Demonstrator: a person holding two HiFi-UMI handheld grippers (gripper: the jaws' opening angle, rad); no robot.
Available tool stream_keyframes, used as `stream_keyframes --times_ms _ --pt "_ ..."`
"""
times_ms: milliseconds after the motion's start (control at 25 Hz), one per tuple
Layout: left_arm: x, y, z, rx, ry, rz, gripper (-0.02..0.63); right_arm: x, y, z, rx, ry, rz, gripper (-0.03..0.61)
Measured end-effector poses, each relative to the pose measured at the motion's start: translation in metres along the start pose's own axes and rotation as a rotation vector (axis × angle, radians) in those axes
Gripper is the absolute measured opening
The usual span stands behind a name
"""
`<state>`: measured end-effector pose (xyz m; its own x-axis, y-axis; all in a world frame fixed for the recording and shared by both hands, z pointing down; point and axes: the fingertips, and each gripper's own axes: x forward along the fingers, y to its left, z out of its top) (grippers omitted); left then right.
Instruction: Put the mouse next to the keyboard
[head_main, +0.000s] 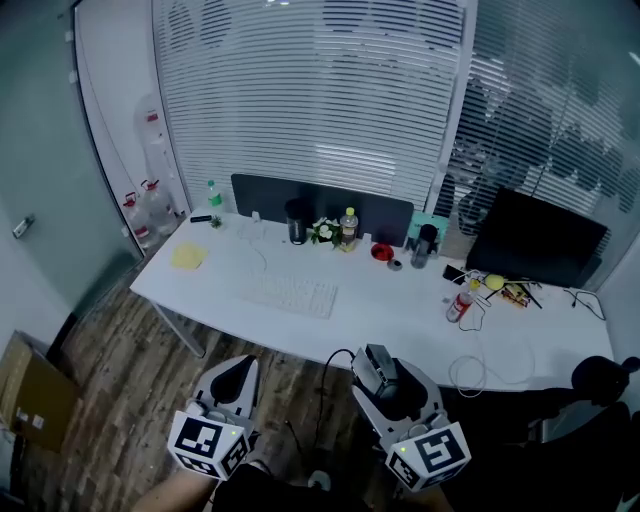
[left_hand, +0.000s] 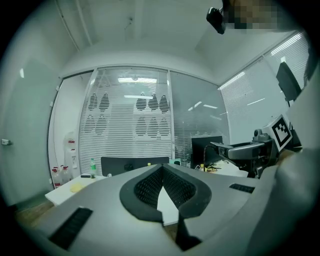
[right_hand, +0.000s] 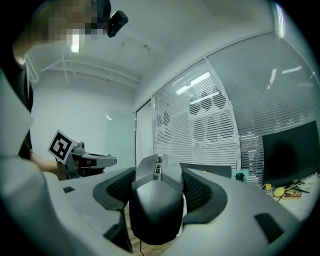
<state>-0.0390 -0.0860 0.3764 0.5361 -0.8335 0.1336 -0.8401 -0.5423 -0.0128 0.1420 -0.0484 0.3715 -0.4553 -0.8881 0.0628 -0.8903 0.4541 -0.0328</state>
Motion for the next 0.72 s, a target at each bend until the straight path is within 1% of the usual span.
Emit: stream_keyframes --times_ms 160,320,520,720 --pt "0.02 0.009 0.003 0.003 -0.013 -0.043 0.029 0.014 -0.007 0.001 -0.005 0.003 -0.037 0.295" --pt "0.043 0.032 0.007 -0.003 -0.032 -0.086 0.029 0.038 -0.007 0.006 -0.021 -0.003 -0.077 0.295" --pt "0.072 0.074 0.012 0.005 -0.043 -0.146 0.029 0.079 -0.001 0.013 -0.018 0.004 -0.14 0.295" --pt "0.101 0.116 0.019 -0.002 -0.047 -0.184 0.029 0.124 0.006 0.022 -0.011 0.003 -0.162 0.295"
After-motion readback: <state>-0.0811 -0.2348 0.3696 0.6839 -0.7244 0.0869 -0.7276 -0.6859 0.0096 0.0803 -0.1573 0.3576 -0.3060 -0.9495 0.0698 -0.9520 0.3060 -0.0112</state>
